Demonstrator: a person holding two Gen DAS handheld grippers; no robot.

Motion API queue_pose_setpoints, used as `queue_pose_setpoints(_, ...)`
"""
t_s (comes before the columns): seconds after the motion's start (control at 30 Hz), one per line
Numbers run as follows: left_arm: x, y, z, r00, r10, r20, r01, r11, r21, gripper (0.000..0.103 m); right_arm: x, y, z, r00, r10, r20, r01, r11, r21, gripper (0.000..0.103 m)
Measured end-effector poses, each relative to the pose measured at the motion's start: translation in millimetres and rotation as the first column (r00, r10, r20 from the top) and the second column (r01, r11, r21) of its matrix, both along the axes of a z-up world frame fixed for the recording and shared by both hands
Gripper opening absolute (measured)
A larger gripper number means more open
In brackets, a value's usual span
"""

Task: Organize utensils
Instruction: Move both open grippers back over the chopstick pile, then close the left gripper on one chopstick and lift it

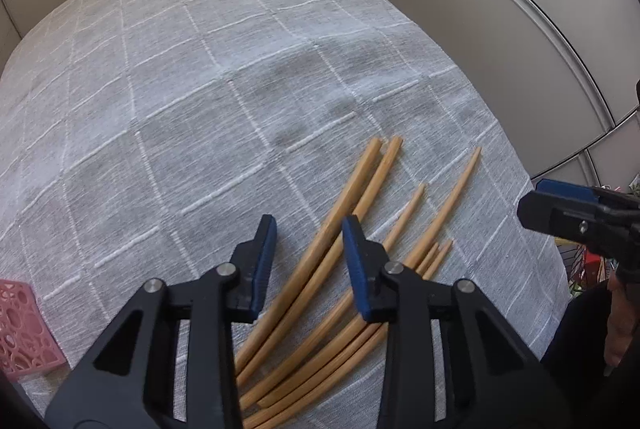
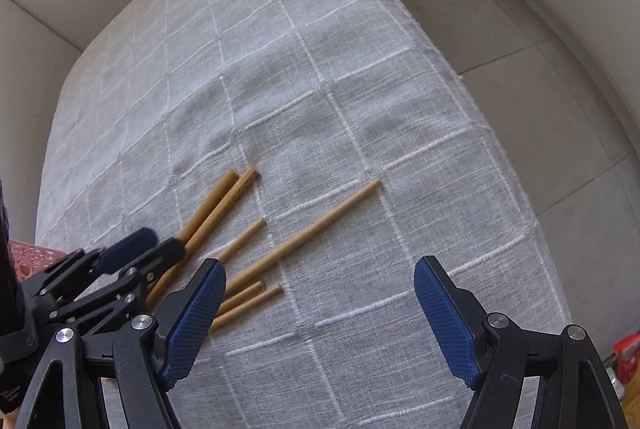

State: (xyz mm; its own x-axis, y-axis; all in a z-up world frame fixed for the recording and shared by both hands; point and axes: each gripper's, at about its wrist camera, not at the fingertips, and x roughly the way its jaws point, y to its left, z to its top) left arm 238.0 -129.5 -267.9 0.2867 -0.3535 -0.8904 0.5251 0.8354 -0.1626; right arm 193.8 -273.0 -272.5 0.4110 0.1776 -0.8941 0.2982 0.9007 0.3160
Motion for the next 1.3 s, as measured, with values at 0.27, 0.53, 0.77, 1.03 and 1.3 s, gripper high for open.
queue_pose_setpoints(0.27, 11, -29, 0, 0.997, -0.077, -0.005, 0.078, 0.996, 0.038, 0.034, -1, -1, -3, 1.0, -0.008, -0.01, 0.007, 1.0, -0.006, 0.082)
queue_pose_setpoints(0.53, 18, -63, -6, 0.993, -0.118, 0.01, 0.115, 0.982, 0.149, 0.024, 1, -7, -9, 0.999, -0.029, -0.032, 0.029, 1.0, -0.003, 0.082)
queue_pose_setpoints(0.77, 22, -43, -5, 0.999, -0.037, 0.003, 0.037, 0.993, 0.115, 0.018, 3, -11, -19, 0.996, -0.052, -0.066, 0.053, 0.998, 0.02, 0.082)
queue_pose_setpoints(1.03, 22, 9, -8, 0.992, 0.085, -0.089, -0.085, 0.996, 0.004, 0.016, 5, -6, -24, 0.996, -0.044, -0.081, 0.045, 0.999, 0.011, 0.082)
queue_pose_setpoints(1.3, 18, 26, -7, 0.99, 0.083, -0.113, -0.086, 0.996, -0.029, 0.016, 7, -3, -28, 0.995, -0.038, -0.092, 0.039, 0.999, 0.004, 0.082)
